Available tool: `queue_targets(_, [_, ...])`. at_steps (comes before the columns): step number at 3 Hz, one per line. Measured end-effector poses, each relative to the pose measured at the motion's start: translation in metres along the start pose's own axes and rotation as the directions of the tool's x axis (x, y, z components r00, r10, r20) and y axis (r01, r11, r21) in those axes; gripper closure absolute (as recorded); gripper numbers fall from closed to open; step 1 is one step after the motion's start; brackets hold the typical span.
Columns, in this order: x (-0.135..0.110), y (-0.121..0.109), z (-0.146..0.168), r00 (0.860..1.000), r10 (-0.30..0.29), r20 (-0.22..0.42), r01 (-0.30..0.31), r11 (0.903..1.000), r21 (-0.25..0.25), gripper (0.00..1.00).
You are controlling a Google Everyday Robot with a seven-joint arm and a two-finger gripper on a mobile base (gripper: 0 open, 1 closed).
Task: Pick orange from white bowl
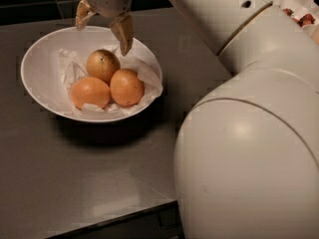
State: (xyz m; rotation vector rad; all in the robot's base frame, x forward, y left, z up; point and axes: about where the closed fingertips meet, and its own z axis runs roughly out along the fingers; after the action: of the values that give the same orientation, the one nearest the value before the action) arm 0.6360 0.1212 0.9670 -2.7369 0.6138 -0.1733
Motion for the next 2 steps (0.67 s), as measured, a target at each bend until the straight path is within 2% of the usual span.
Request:
queue_targets(1, [-0.0052, -0.0032, -0.0003, 1.000, -0.023, 0.003, 0.023, 0.9997, 0.002, 0.17])
queue_targets(2, [-0.0117, -0.0072, 0.0003, 0.999, -0.048, 0.013, 0.048, 0.9988, 0.005, 0.18])
